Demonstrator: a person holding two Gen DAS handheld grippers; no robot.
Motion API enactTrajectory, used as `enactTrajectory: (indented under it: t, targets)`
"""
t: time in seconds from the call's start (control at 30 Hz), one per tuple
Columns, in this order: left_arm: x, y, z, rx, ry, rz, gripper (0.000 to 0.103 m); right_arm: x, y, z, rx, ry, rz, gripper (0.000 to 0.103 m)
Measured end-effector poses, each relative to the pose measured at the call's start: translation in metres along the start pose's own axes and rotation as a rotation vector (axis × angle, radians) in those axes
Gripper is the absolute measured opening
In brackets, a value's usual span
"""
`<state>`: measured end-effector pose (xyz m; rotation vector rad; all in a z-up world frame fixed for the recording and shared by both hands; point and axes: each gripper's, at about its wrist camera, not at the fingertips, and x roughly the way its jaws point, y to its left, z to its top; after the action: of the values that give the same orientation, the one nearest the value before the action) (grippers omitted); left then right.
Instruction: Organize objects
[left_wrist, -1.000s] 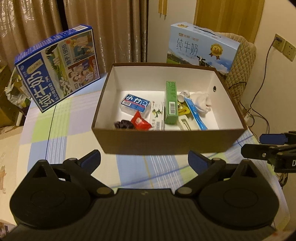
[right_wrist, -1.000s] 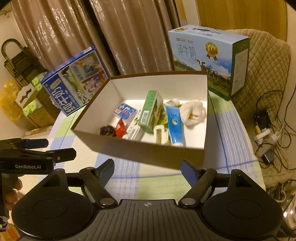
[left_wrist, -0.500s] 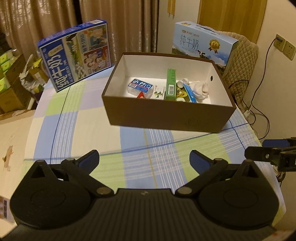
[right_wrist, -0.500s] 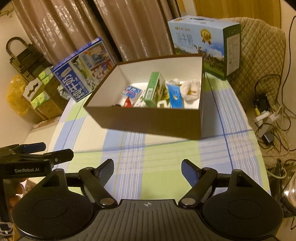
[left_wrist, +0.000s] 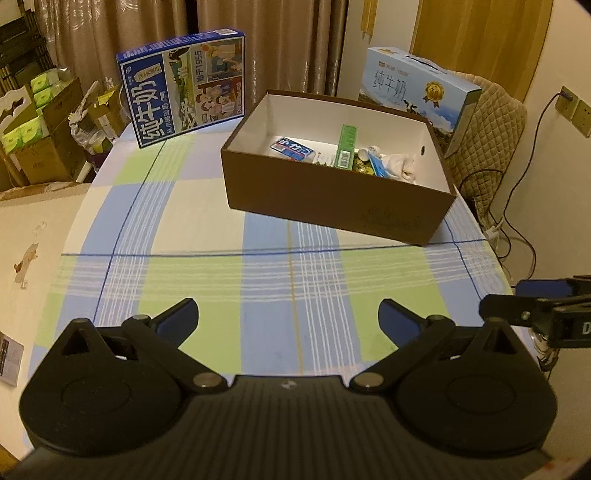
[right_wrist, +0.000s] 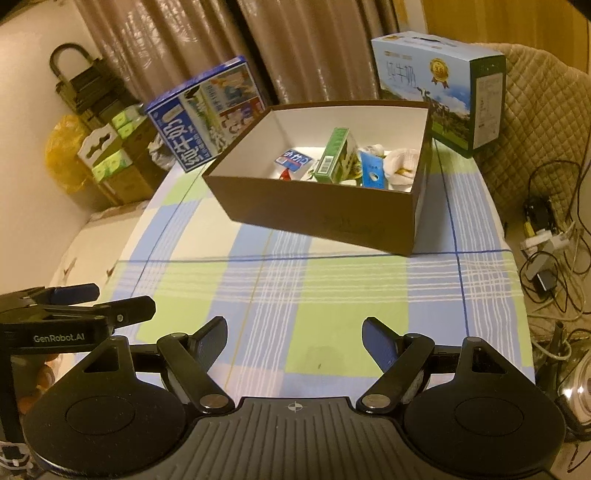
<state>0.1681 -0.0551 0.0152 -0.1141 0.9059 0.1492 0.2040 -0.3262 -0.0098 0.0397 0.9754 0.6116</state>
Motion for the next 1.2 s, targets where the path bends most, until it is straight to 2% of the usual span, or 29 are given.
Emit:
enactTrajectory:
  t: [0.37,0.83,1.2]
  targets:
    - [-0.018,0.0,-0.014,0.025,-0.001,-0.034,0.102,-0.011,0.012,-0.014,0.017,-0.004,-0.026,0.078]
    - [-0.038,0.041,-0.026,0.052,-0.009,-0.06,0.102,-0.009,0.061,-0.031,0.038,-0.012,-0.06,0.078]
    - [-0.045,0.061,-0.031,0.072,-0.017,-0.093,0.102,-0.007,0.084,-0.042,0.063,-0.019,-0.096,0.078]
